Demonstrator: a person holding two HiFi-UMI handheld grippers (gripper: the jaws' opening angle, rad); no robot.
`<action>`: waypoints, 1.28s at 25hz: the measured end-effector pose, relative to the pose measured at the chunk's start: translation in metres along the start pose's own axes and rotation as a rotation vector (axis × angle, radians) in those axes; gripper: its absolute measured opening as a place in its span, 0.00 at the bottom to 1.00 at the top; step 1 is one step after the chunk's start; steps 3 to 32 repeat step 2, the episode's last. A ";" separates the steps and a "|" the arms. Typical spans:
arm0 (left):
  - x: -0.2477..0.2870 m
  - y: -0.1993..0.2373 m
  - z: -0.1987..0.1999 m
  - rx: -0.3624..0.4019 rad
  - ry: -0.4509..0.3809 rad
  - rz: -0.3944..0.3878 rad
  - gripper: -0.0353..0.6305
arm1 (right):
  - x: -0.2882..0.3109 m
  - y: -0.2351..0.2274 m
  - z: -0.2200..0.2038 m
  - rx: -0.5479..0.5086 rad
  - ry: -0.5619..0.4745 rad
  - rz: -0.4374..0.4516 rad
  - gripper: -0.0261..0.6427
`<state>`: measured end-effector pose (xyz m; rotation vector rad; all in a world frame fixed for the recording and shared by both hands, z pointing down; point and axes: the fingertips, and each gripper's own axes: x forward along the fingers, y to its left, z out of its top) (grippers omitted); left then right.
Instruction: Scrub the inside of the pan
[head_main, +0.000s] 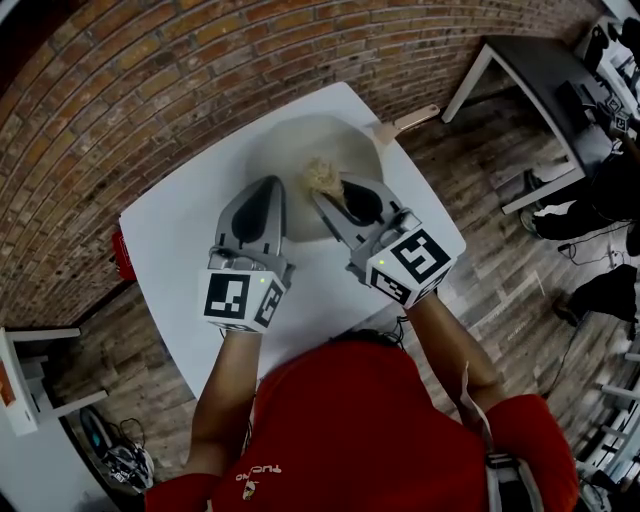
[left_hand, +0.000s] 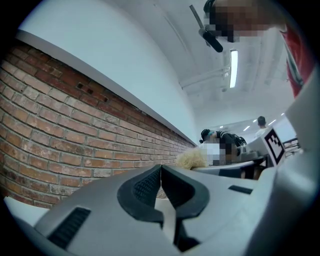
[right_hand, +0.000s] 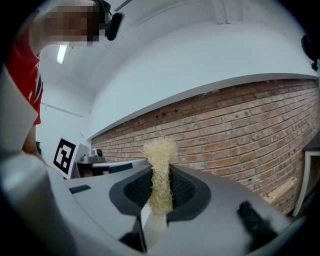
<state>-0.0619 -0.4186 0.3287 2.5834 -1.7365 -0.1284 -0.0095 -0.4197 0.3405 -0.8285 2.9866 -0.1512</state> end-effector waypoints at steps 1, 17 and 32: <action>0.000 0.000 0.000 0.000 0.000 0.000 0.07 | 0.000 0.000 0.000 0.000 0.000 -0.001 0.17; 0.000 0.000 0.000 0.000 -0.001 -0.001 0.07 | -0.001 -0.001 0.000 0.001 0.000 -0.003 0.17; 0.000 0.000 0.000 0.000 -0.001 -0.001 0.07 | -0.001 -0.001 0.000 0.001 0.000 -0.003 0.17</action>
